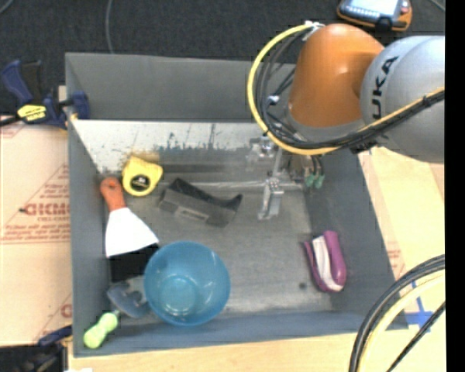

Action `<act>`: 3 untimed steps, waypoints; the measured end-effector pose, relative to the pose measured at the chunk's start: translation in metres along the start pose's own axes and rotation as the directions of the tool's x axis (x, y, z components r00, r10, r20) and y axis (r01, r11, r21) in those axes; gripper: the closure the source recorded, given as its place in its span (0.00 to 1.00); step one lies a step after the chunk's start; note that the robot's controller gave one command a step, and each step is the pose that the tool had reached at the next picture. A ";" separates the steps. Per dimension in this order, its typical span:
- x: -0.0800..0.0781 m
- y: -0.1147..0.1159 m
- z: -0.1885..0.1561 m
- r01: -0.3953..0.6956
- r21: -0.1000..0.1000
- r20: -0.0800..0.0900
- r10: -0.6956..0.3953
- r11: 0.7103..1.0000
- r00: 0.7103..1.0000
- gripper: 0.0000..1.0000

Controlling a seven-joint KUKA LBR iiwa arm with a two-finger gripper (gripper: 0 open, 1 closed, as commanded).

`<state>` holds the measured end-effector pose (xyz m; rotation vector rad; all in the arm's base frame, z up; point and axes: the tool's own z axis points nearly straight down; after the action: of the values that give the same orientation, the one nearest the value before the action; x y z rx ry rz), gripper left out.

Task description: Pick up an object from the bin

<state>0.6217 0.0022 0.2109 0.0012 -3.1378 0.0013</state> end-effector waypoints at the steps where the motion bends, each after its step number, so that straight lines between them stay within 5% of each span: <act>1: -0.002 0.000 -0.005 -0.001 0.000 0.009 0.001 1.000 1.000 0.00; 2: -0.027 0.059 0.144 -0.115 -0.002 0.003 0.115 0.993 0.993 0.00; 3: -0.030 0.076 0.079 -0.072 -0.001 0.026 0.072 0.997 0.997 0.00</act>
Offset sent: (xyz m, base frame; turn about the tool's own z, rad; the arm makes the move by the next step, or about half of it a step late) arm 0.0274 0.0575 -0.1409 0.1188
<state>0.6509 0.0780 0.1313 -0.1135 -3.1616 0.0009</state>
